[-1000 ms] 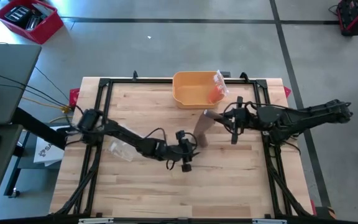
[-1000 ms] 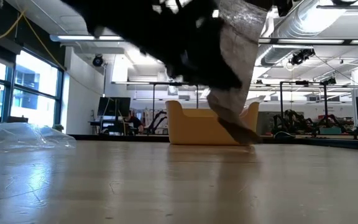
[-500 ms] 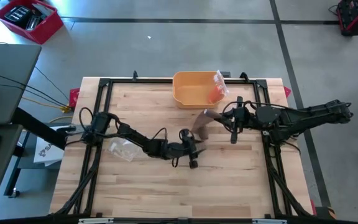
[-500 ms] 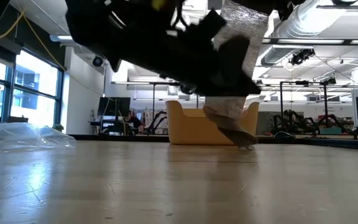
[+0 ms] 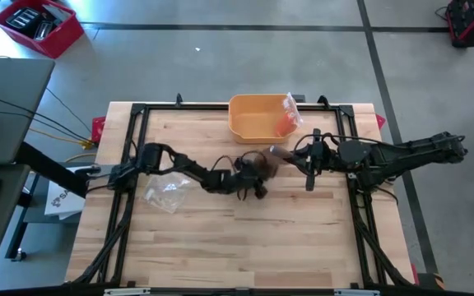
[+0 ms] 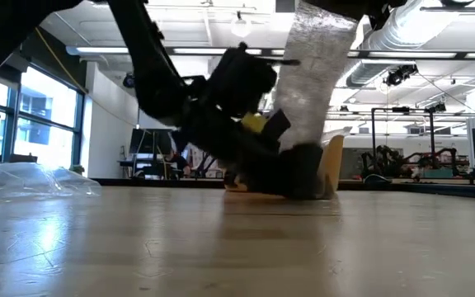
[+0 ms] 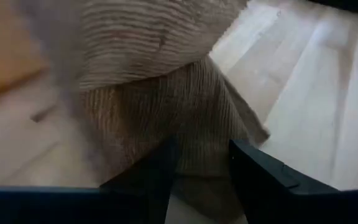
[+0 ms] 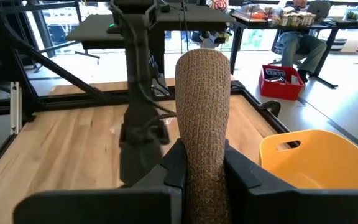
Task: Roll bandage
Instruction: Roll the brown bandage
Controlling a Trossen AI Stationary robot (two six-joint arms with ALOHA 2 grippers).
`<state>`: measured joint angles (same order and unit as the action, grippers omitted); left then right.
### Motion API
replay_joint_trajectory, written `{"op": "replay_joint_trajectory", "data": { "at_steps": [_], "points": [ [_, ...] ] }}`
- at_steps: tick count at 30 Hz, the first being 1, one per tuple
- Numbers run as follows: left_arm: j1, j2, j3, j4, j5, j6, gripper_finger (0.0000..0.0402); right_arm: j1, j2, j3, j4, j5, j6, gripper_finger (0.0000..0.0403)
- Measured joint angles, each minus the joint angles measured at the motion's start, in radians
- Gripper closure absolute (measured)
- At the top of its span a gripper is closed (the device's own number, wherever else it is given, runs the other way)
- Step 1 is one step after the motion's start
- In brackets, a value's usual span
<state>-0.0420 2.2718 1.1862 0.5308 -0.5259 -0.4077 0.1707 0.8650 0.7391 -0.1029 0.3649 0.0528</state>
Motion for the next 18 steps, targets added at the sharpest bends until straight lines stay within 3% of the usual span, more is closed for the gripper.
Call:
{"op": "replay_joint_trajectory", "data": {
  "at_steps": [4, 8, 14, 18],
  "points": [
    [0.054, 0.005, 0.020, -0.108, 0.186, -0.164, 0.0252, 0.000, 0.000, 0.000, -0.009, 0.000, -0.005, 0.0363],
    [0.070, -0.006, 0.017, -0.108, 0.337, -0.130, 0.0275, 0.000, -0.008, 0.000, -0.012, 0.028, -0.026, 0.0363],
    [0.014, -0.044, 0.017, -0.206, 0.722, -0.104, 0.0337, 0.000, -0.059, 0.050, -0.063, 0.106, -0.070, 0.0363],
    [-0.055, -0.076, 0.018, -0.343, 0.813, -0.117, 0.0377, 0.000, -0.085, 0.130, -0.167, 0.119, -0.079, 0.0363]
  ]
}}
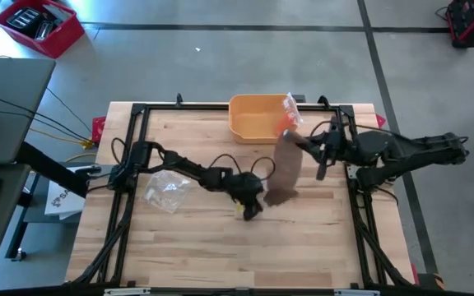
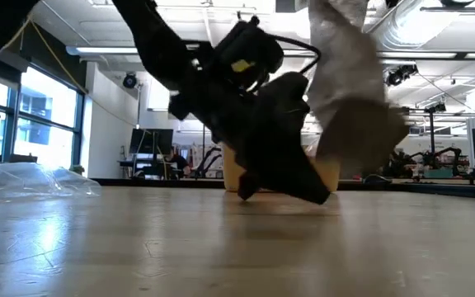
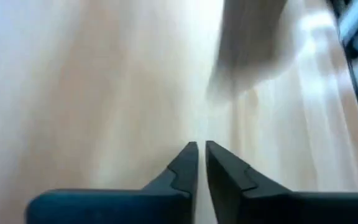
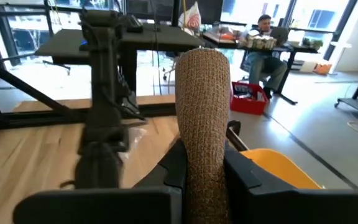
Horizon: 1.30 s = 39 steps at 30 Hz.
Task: Roll bandage
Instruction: Roll the brown bandage
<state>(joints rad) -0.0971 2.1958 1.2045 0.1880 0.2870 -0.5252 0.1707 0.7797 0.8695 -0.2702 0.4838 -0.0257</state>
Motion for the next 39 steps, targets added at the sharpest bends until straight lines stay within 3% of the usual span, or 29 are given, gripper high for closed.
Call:
{"op": "replay_joint_trajectory", "data": {
  "at_steps": [4, 6, 13, 17, 20, 24, 28, 33, 39],
  "points": [
    [-0.102, -0.040, -0.004, -0.128, 0.003, -0.027, 0.0399, -0.001, -0.002, 0.050, -0.096, 0.003, 0.026, 0.0363],
    [-0.144, -0.072, -0.007, -0.155, -0.052, -0.042, 0.0397, -0.001, 0.002, 0.051, -0.111, 0.002, 0.043, 0.0363],
    [-0.256, -0.152, -0.016, -0.180, -0.456, -0.066, 0.0395, 0.002, 0.013, 0.044, -0.114, -0.032, 0.070, 0.0363],
    [-0.248, -0.159, -0.034, -0.108, -0.555, -0.052, 0.0360, 0.002, 0.014, 0.085, -0.064, -0.041, 0.052, 0.0363],
    [-0.233, -0.159, -0.078, -0.037, -0.603, -0.038, 0.0320, 0.002, 0.013, 0.124, -0.013, -0.115, 0.050, 0.0363],
    [-0.223, -0.159, -0.122, 0.174, -0.674, 0.098, 0.0265, 0.002, 0.031, 0.193, 0.014, -0.226, 0.021, 0.0363],
    [-0.201, -0.160, -0.158, 0.376, -0.764, 0.246, 0.0221, 0.002, 0.062, 0.271, 0.024, -0.271, -0.012, 0.0363],
    [-0.117, -0.130, -0.160, 0.592, -0.747, 0.292, 0.0189, 0.002, 0.114, 0.346, 0.029, -0.346, -0.032, 0.0363],
    [-0.051, -0.057, -0.140, 0.929, -0.512, 0.354, 0.0183, 0.002, 0.177, 0.418, 0.020, -0.388, -0.046, 0.0363]
  ]
}}
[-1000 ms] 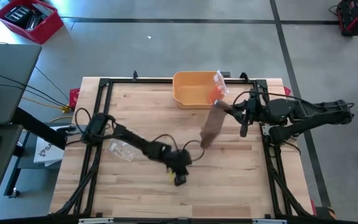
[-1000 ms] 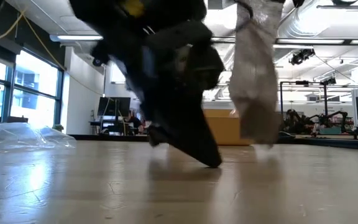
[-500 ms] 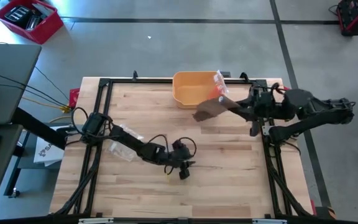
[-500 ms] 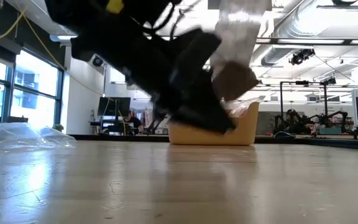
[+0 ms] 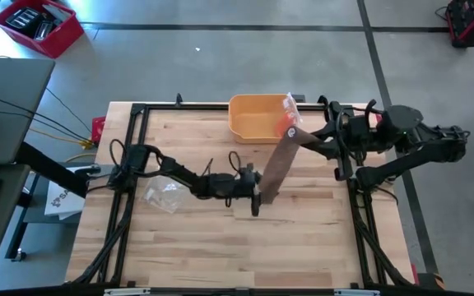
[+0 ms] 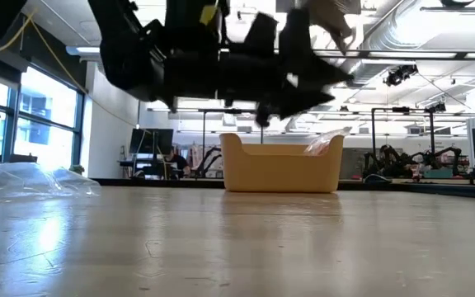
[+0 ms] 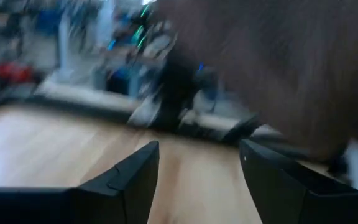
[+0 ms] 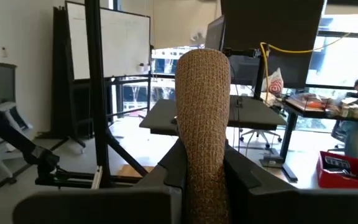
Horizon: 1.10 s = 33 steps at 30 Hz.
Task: Roll bandage
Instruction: Roll the brown bandage
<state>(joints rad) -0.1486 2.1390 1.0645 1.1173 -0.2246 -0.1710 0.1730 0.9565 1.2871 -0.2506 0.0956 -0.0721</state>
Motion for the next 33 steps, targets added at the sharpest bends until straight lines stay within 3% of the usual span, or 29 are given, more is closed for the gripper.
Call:
{"op": "replay_joint_trajectory", "data": {
  "at_steps": [4, 9, 13, 18, 22, 25, 33],
  "points": [
    [-0.024, 0.024, 0.047, 0.089, 0.012, 0.118, 0.0183, 0.011, 0.014, 0.019, -0.009, 0.000, -0.017, 0.0363],
    [-0.071, 0.024, 0.103, 0.084, -0.122, 0.249, 0.0183, 0.025, 0.015, 0.022, -0.014, -0.001, -0.025, 0.0363],
    [-0.104, 0.023, 0.122, 0.095, -0.232, 0.251, 0.0183, 0.037, 0.015, 0.022, -0.023, 0.011, -0.039, 0.0363],
    [-0.161, 0.023, 0.117, 0.103, -0.289, 0.182, 0.0183, 0.039, 0.011, 0.021, -0.081, 0.106, -0.041, 0.0363],
    [-0.213, 0.023, 0.093, 0.109, -0.443, 0.128, 0.0183, 0.039, 0.010, 0.021, -0.127, 0.186, -0.041, 0.0363],
    [-0.237, 0.023, 0.086, 0.109, -0.579, 0.133, 0.0183, 0.039, 0.012, 0.021, -0.134, 0.186, -0.041, 0.0363],
    [-0.273, 0.023, 0.085, 0.107, -0.790, 0.173, 0.0183, 0.039, 0.012, 0.021, -0.135, 0.186, -0.042, 0.0363]
  ]
}}
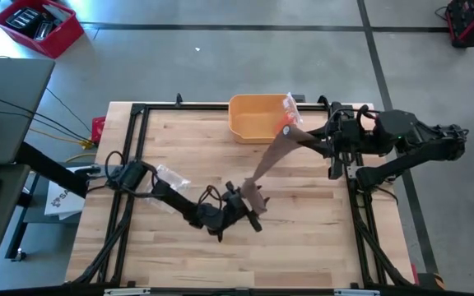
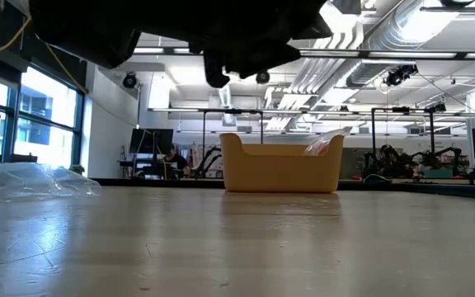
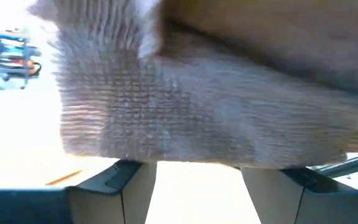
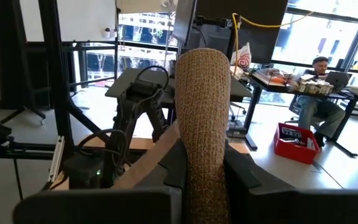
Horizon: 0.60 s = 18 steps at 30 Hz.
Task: Roll bandage
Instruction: Roll the brown bandage
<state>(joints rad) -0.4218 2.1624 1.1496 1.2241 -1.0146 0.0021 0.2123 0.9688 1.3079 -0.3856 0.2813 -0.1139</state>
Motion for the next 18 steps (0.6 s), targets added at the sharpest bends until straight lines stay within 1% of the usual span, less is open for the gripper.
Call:
{"op": "replay_joint_trajectory", "data": {
  "at_steps": [5, 8, 11, 13, 15, 18],
  "points": [
    [-0.039, 0.000, 0.000, -0.055, -0.082, -0.060, 0.0183, 0.000, 0.000, 0.000, -0.014, 0.000, 0.000, 0.0363],
    [-0.068, 0.000, -0.001, -0.058, -0.090, -0.079, 0.0183, 0.000, 0.000, 0.000, -0.017, 0.000, 0.000, 0.0363],
    [-0.087, 0.000, -0.001, -0.053, -0.129, -0.070, 0.0185, 0.000, 0.000, 0.000, -0.015, 0.000, 0.000, 0.0363],
    [-0.081, 0.000, -0.001, -0.051, -0.139, -0.044, 0.0186, 0.000, 0.000, 0.000, -0.014, 0.000, -0.002, 0.0363],
    [-0.063, 0.000, -0.001, -0.051, -0.105, -0.028, 0.0186, 0.000, 0.000, 0.000, -0.014, 0.000, -0.003, 0.0363],
    [-0.030, 0.000, -0.001, -0.054, -0.002, -0.064, 0.0186, 0.000, 0.000, 0.000, -0.014, 0.000, -0.008, 0.0363]
  ]
}}
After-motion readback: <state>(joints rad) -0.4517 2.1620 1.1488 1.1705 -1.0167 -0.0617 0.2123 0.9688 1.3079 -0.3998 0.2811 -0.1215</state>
